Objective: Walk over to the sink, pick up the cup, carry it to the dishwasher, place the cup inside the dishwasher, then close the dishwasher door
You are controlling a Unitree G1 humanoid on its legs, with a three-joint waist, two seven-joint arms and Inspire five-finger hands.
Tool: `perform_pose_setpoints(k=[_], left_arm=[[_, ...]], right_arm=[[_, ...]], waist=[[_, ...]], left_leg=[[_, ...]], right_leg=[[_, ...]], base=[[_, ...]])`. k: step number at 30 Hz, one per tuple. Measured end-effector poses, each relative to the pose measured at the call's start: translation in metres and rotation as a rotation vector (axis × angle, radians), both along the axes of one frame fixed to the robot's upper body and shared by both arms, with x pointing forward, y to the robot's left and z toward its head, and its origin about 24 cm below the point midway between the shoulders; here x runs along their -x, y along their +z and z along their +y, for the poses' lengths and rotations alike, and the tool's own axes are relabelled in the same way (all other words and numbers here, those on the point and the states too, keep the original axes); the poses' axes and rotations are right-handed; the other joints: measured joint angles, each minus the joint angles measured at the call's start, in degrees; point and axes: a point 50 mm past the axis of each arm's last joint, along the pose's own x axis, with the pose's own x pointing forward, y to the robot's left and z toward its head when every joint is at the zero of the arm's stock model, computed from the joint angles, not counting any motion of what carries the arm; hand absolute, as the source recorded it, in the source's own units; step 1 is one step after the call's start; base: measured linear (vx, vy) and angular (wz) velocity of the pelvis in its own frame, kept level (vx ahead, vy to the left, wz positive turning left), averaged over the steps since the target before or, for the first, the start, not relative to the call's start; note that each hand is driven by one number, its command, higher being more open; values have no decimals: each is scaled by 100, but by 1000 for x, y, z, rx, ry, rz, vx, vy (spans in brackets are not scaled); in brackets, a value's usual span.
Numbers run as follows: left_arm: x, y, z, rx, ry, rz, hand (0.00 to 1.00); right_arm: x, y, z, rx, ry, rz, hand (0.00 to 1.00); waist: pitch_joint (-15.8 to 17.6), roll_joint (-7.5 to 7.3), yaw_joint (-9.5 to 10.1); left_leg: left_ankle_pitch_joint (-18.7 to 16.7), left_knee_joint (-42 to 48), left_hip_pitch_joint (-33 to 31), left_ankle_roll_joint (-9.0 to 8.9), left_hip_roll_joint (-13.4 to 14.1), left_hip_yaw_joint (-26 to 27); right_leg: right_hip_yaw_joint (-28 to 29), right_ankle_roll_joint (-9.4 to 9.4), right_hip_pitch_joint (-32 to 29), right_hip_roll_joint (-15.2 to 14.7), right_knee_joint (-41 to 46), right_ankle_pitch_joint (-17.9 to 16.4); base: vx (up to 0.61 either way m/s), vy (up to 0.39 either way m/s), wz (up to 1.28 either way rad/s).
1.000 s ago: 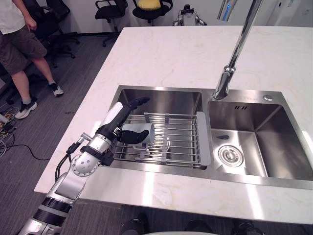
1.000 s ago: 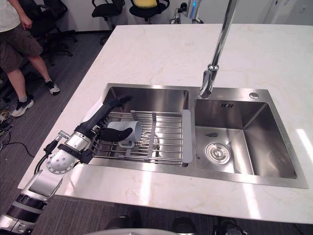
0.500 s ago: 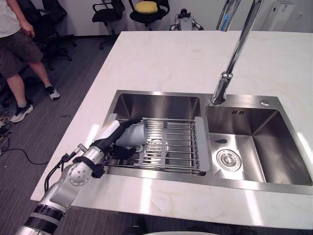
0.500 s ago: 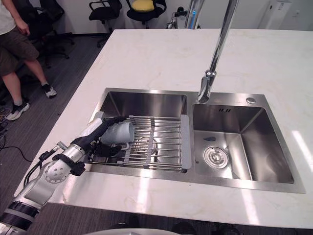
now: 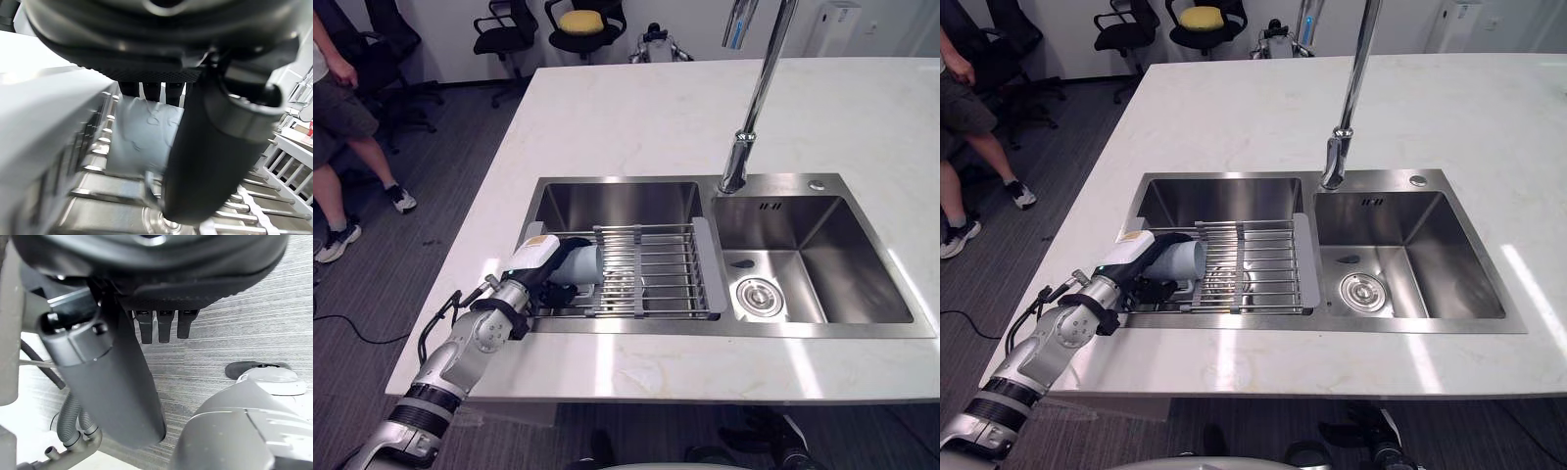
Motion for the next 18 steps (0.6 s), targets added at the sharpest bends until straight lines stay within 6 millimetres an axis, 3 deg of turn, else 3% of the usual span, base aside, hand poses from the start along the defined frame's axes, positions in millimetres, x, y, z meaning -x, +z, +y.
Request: perform_pose_setpoints(k=[2,9,14,18], left_arm=[[-5,5,-4,-1,-10,-13,30],[-13,13,-14,56,-24,-34,30],[-12,22,-40,261,-68,-62,30],[6,39,-72,618,-130,-130,30]], right_arm=[[1,0,1,0,-6,2,90],[-10,1,3,0,-17,-29,90],[-10,1,3,-6,-42,-34,90],[-7,0,4,-12,-71,-34,90]], waist=[[2,0,-15],[18,26,-116],[52,53,-71],[63,46,-16]], left_leg=[[6,1,-8,26,-14,47],[11,4,17,35,-40,13],[-45,4,98,6,-22,-30],[-71,3,179,19,-29,50]], right_leg=[[46,69,-21,3,-29,53],[108,55,30,6,-146,108],[133,48,112,15,-141,106],[234,44,113,8,-73,93]], base=[[45,7,-11],[61,-6,-8],[-10,3,-1],[-32,15,-11]])
